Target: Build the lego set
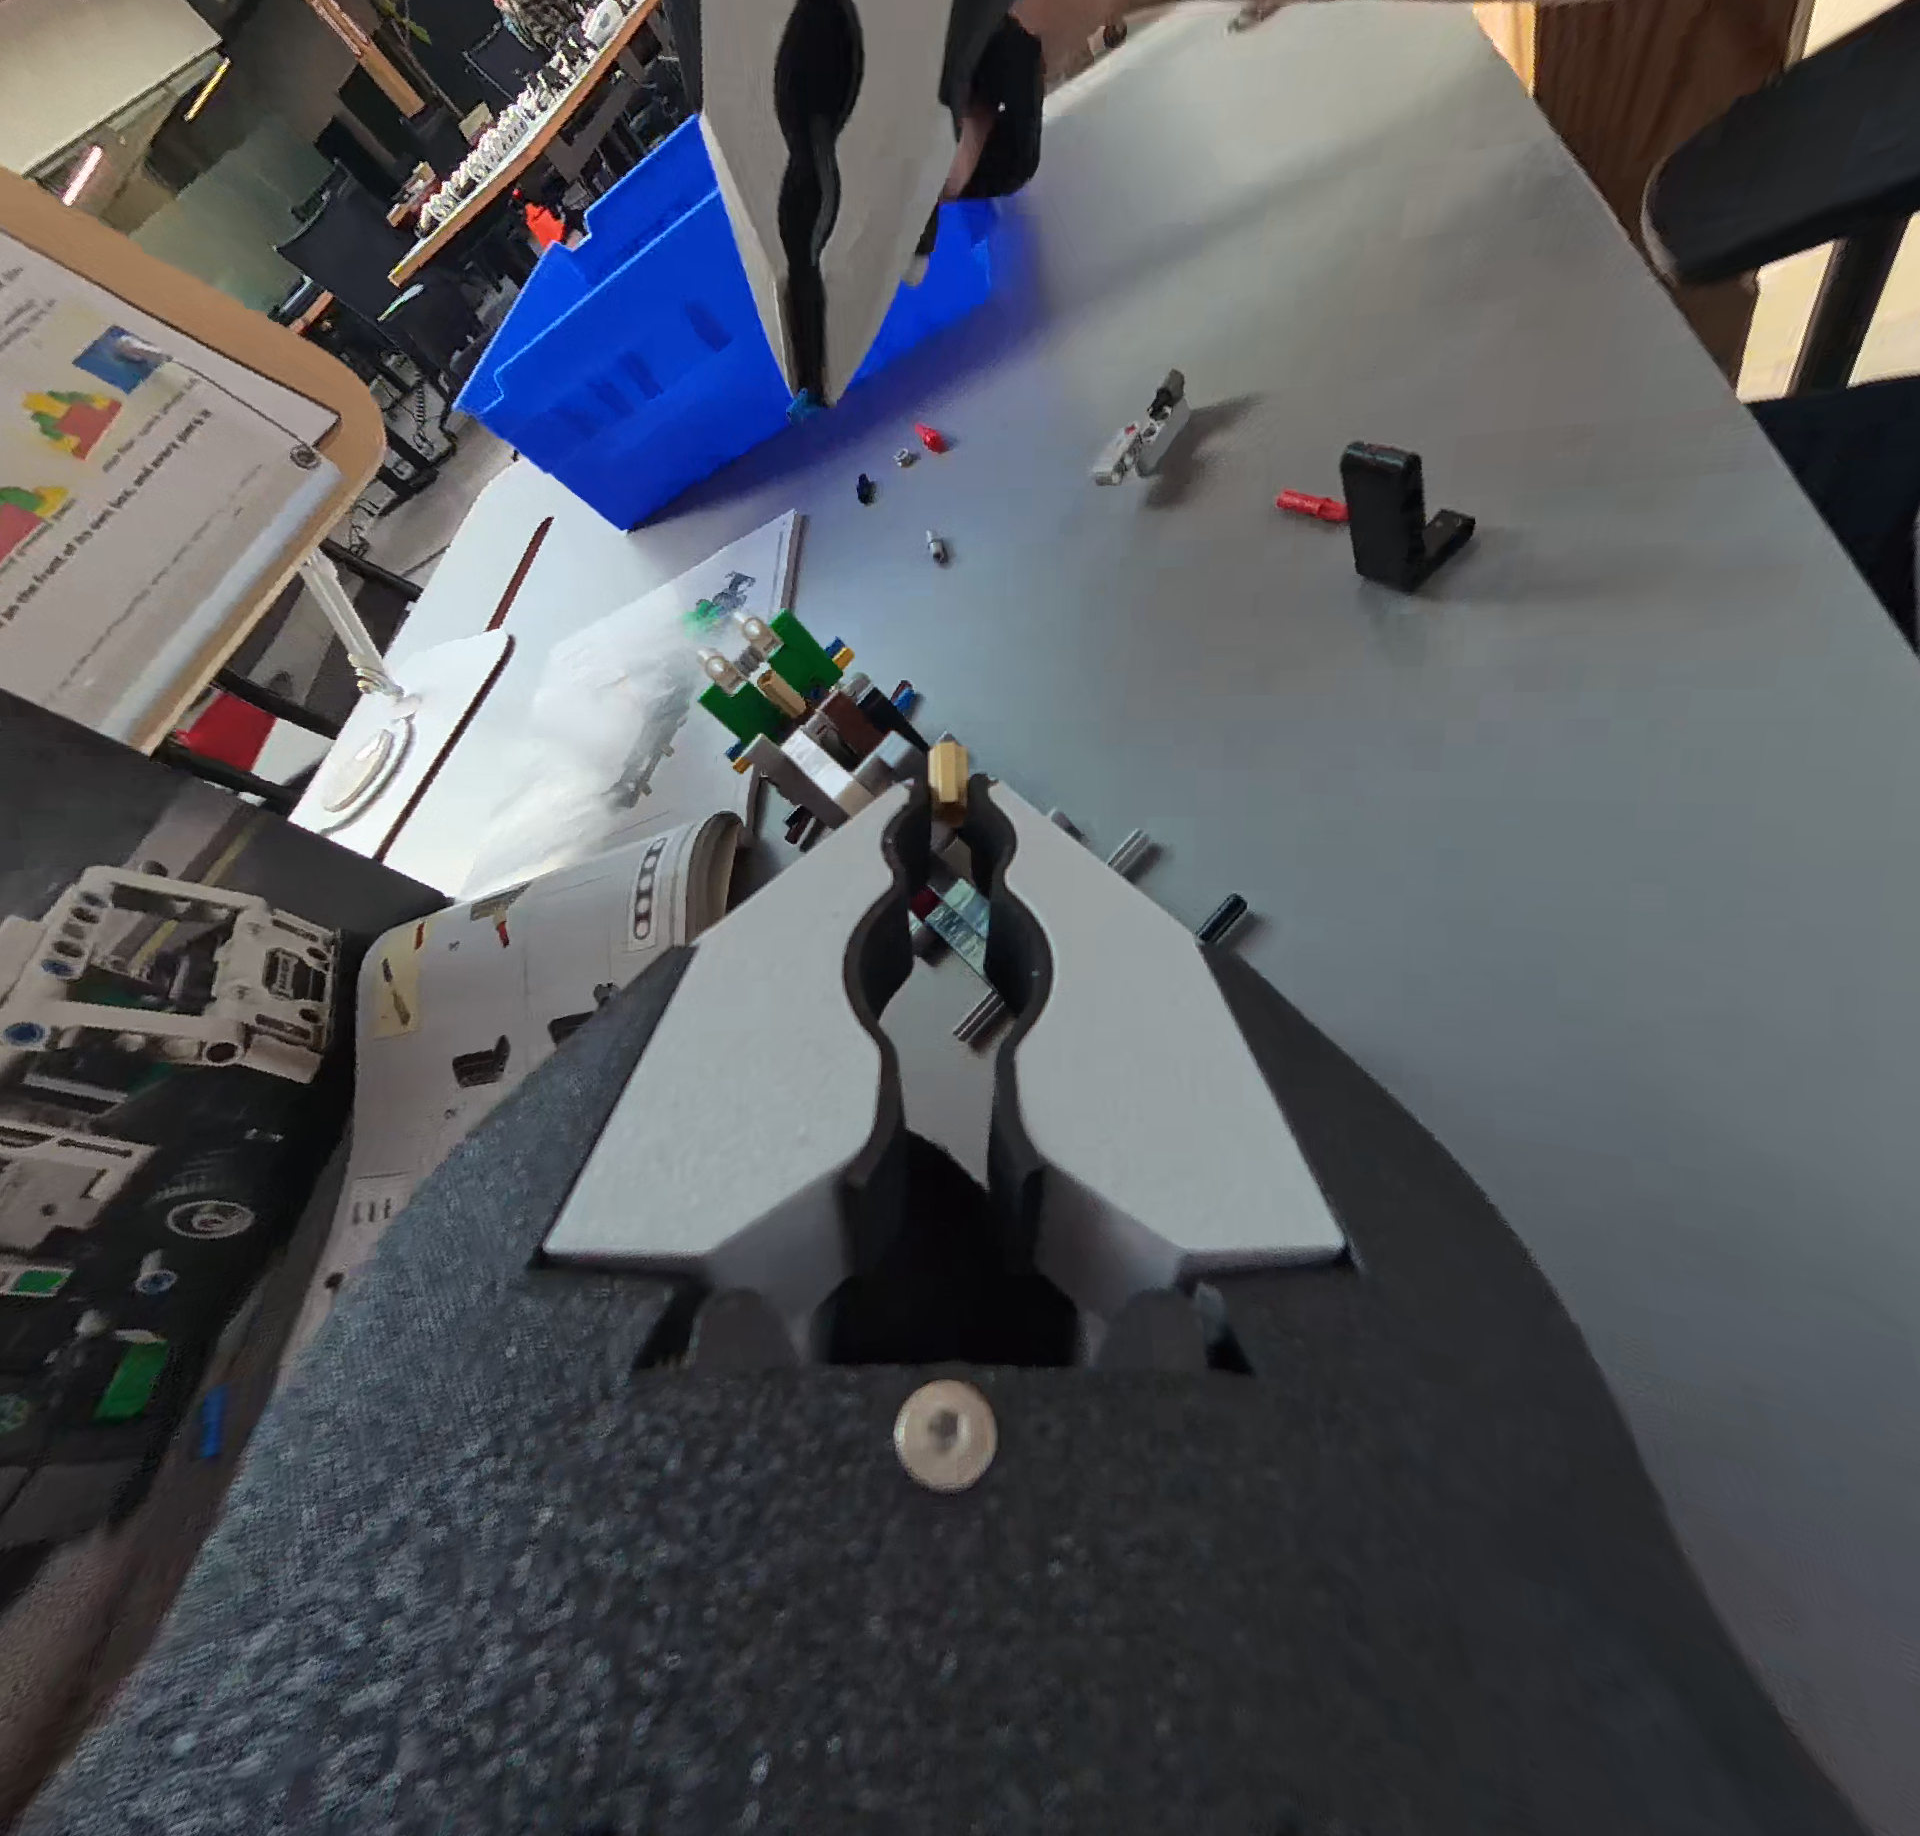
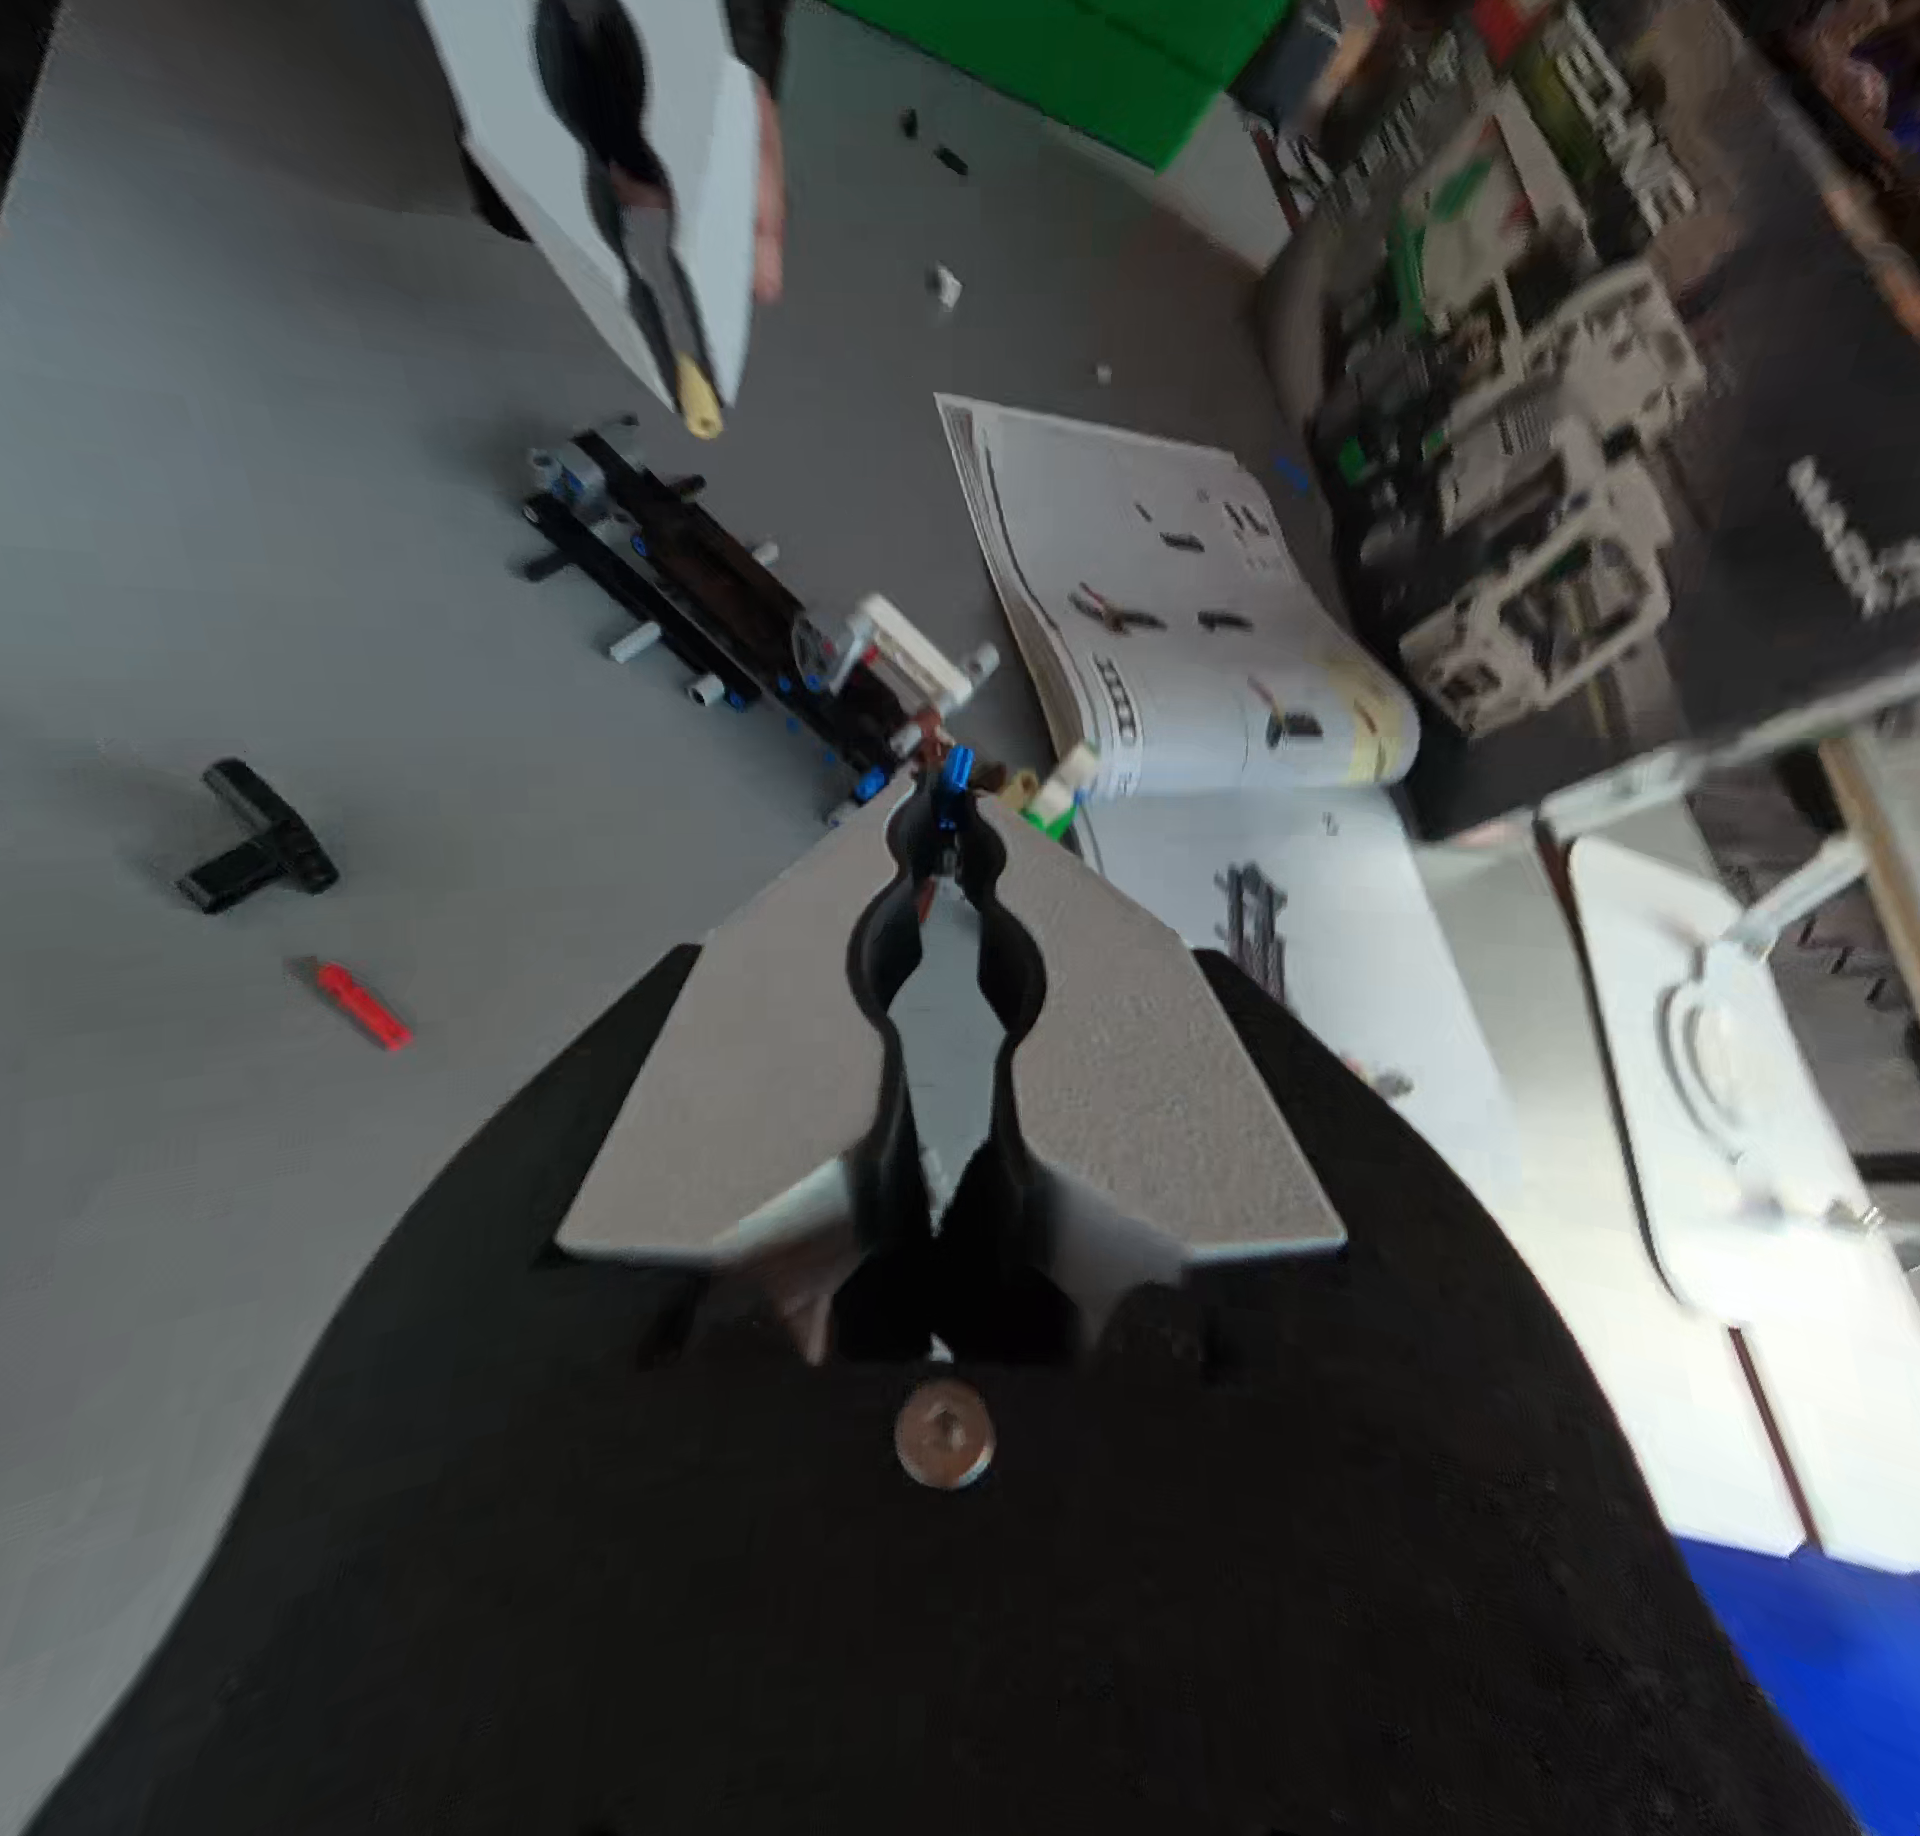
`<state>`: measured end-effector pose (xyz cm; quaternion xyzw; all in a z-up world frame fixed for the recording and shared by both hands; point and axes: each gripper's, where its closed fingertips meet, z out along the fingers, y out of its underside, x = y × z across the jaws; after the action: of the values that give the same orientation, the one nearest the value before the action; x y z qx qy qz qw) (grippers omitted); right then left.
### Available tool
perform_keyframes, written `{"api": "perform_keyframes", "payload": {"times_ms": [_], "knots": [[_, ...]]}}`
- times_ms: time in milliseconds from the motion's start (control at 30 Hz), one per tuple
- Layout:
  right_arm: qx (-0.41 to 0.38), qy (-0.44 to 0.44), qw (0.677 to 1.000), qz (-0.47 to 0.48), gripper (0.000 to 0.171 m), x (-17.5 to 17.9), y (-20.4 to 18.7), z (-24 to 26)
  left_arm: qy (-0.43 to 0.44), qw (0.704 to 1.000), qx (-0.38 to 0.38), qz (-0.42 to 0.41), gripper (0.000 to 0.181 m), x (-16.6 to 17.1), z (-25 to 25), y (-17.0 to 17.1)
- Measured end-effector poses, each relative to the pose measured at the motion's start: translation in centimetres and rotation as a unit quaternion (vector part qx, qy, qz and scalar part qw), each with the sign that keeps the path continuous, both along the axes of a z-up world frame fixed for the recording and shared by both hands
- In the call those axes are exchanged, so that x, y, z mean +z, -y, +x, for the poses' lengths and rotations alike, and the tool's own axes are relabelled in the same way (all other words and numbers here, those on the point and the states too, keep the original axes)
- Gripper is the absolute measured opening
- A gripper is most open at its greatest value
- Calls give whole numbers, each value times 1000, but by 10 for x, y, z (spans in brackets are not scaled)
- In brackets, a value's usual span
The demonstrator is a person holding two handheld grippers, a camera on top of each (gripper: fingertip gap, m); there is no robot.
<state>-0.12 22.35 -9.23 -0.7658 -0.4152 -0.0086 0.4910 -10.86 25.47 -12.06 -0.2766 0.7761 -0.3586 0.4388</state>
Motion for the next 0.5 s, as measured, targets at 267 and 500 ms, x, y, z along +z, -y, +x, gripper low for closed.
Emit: {"api": "perform_keyframes", "payload": {"times_ms": [267, 500], "knots": [[160, 122, 978, 54, 2, -24, -45, -78, -22, 991, -24, -127, 5, 8, 0, -12], [163, 68, 983, 41, 2, -32, -38, -94, -64, 983, -55, -163, 5, -7, -2, -9]]}}
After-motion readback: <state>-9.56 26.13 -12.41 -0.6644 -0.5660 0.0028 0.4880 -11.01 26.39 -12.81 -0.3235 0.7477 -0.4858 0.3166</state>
